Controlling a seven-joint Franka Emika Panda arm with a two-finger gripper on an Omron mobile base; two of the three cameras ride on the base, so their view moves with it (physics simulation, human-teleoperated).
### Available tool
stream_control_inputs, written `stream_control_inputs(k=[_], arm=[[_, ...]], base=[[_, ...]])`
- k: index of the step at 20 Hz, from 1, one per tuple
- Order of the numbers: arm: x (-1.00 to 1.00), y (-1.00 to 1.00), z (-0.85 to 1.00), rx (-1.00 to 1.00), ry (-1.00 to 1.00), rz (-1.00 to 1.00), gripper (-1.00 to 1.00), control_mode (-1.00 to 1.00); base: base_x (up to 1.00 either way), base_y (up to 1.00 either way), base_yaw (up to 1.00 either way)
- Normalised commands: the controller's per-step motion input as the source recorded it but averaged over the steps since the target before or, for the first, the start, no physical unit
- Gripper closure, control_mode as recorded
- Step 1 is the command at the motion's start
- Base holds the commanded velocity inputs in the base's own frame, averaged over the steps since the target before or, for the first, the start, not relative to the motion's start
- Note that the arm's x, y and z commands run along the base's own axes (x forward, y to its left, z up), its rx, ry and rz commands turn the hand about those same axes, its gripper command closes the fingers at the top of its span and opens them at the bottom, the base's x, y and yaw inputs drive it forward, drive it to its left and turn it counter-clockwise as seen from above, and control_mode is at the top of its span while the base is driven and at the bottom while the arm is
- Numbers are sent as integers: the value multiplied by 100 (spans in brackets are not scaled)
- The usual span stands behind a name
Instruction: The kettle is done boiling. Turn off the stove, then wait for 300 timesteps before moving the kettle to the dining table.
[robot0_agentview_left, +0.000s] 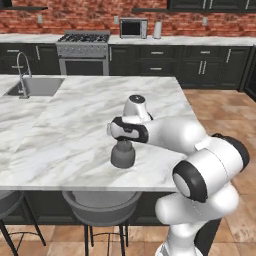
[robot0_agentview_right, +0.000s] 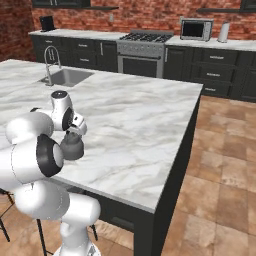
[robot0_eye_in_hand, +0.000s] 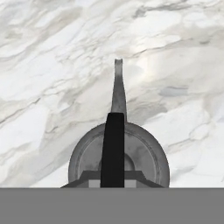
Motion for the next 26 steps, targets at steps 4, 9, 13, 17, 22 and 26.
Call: stream_control_inputs(k=[4, 9, 13, 17, 22, 26], arm=[[29, 0, -15, 0, 1, 0, 100, -100], [26, 0, -16, 0, 0, 0, 100, -100], [24, 0, -18, 0, 1, 0, 100, -100], [13, 5, -20, 0, 0, 0, -100, -100], [0, 1, -7, 0, 1, 0, -100, -100], [0, 0, -2, 0, 0, 0, -100, -100]], base=[[0, 0, 0], [0, 0, 0], [0, 0, 0], [0, 0, 0], [0, 0, 0], [0, 0, 0]])
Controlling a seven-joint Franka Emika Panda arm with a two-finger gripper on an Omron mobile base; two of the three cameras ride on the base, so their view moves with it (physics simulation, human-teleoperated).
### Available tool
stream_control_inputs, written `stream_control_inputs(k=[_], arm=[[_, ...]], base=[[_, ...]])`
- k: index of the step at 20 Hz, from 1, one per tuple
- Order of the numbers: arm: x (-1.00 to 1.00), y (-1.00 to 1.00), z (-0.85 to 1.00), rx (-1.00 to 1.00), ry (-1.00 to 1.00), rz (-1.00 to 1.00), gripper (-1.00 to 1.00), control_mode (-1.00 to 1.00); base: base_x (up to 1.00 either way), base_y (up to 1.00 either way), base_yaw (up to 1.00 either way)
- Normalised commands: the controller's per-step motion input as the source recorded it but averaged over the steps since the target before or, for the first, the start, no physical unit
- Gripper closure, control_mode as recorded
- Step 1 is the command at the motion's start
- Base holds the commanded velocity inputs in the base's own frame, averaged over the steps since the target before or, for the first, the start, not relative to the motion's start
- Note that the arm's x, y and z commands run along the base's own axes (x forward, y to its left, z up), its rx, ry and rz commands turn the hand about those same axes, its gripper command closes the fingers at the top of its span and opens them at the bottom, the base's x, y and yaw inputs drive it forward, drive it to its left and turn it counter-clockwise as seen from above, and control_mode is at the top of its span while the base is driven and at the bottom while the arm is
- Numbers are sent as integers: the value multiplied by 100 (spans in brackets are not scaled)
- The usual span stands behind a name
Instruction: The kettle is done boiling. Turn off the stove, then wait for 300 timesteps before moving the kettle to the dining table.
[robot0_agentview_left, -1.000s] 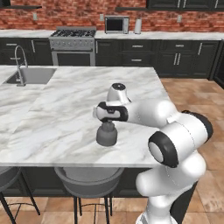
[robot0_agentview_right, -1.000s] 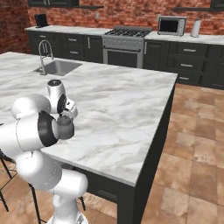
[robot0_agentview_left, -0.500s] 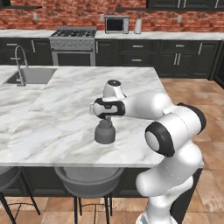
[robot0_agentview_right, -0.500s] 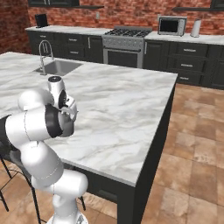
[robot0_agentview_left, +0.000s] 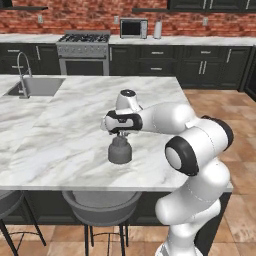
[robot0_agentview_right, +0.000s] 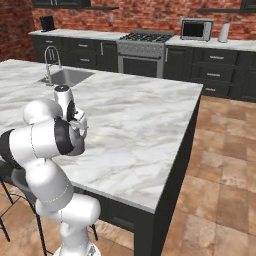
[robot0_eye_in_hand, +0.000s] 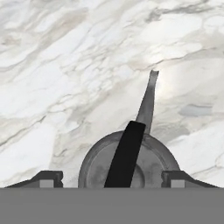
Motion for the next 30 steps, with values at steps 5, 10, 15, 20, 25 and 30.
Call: stream_control_inputs(k=[5, 10, 15, 20, 25, 30], arm=[[-8, 0, 0, 0, 0, 0, -100, -100], [-18, 0, 10, 0, 2, -4, -100, -100], [-19, -4, 30, 0, 6, -6, -100, -100], [-23, -12, 25, 0, 4, -5, -100, -100], [-40, -24, 14, 0, 0, -3, -100, -100], [-55, -18, 25, 0, -3, -3, -100, -100]], base=[[0, 0, 0], [0, 0, 0], [0, 0, 0], [0, 0, 0], [0, 0, 0], [0, 0, 0]])
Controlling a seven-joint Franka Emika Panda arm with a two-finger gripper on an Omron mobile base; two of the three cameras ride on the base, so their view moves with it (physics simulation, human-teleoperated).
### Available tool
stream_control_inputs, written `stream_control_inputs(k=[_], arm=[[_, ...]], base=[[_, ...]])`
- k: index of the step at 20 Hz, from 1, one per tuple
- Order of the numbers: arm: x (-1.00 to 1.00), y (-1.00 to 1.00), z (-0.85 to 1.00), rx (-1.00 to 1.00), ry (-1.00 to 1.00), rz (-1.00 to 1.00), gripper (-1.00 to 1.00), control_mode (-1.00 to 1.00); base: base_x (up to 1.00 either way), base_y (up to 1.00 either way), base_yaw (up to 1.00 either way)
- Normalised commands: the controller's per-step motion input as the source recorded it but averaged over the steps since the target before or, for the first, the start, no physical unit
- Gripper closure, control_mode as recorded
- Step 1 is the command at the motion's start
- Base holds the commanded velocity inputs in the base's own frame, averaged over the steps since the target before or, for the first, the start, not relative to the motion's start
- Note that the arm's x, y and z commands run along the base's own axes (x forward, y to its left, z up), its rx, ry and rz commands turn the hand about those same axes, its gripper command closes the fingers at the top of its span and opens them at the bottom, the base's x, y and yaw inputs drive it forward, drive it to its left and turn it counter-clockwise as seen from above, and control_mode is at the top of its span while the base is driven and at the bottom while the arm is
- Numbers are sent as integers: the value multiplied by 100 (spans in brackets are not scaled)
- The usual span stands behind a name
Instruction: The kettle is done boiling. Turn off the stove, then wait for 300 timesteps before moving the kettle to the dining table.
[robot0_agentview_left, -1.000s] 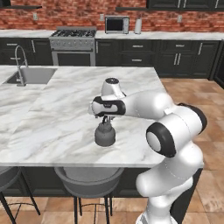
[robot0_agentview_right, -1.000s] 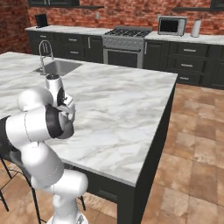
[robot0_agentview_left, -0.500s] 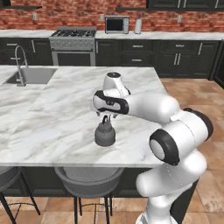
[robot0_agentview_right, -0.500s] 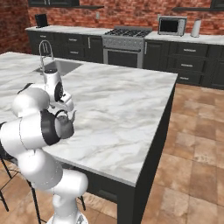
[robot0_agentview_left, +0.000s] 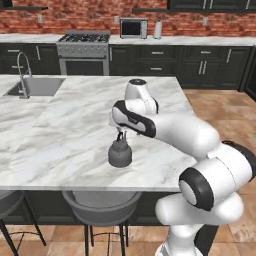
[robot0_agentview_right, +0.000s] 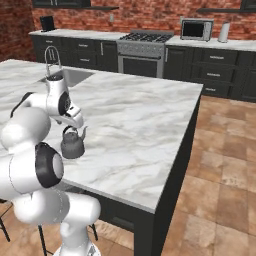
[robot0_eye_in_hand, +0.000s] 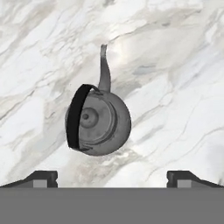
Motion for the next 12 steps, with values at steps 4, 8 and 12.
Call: stream_control_inputs(k=[4, 8, 12], arm=[[-53, -15, 29, 0, -5, -2, -100, -100], [-52, -13, 32, 0, -5, -2, -100, -100], [-49, -12, 27, 0, -5, -1, -100, -100]], base=[[0, 0, 0], [0, 0, 0], [0, 0, 0]])
